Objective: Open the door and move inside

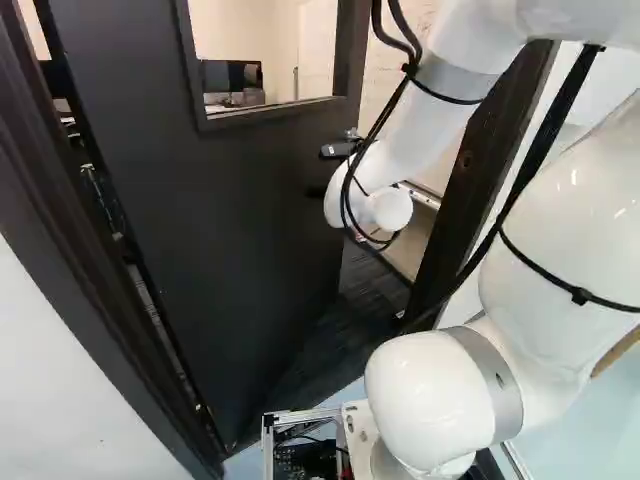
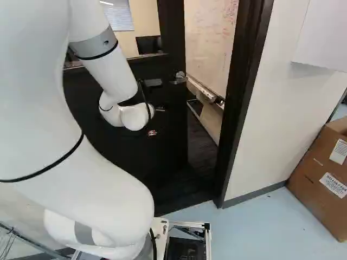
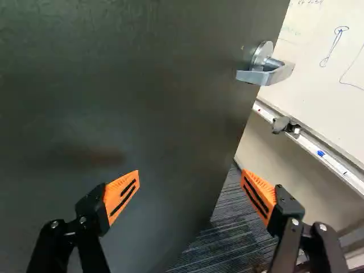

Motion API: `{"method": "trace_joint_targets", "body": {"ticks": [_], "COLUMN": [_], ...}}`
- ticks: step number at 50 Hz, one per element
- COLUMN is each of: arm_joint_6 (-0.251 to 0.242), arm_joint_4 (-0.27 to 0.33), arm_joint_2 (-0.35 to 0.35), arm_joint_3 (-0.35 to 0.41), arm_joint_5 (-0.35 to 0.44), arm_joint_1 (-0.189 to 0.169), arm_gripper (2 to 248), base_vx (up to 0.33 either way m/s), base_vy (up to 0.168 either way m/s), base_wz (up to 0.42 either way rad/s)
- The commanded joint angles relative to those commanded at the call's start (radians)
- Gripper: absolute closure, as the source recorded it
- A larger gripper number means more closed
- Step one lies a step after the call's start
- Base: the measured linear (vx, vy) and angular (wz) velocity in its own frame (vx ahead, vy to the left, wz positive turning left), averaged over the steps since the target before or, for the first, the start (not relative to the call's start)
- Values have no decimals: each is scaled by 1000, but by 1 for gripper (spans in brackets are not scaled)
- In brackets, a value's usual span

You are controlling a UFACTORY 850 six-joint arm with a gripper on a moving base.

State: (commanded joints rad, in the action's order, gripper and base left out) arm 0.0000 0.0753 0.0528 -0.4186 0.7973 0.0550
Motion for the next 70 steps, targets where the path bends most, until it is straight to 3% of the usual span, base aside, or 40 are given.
{"method": "trace_joint_targets", "body": {"ticks": [70], "arm_joint_6": [0], "arm_joint_4": [0], "arm_joint_2": [-188], "arm_joint_3": [-195], "arm_joint_5": [0], "arm_joint_1": [113], "arm_gripper": [3], "base_vx": [0], "base_vy": [0], "base_wz": [0]}}
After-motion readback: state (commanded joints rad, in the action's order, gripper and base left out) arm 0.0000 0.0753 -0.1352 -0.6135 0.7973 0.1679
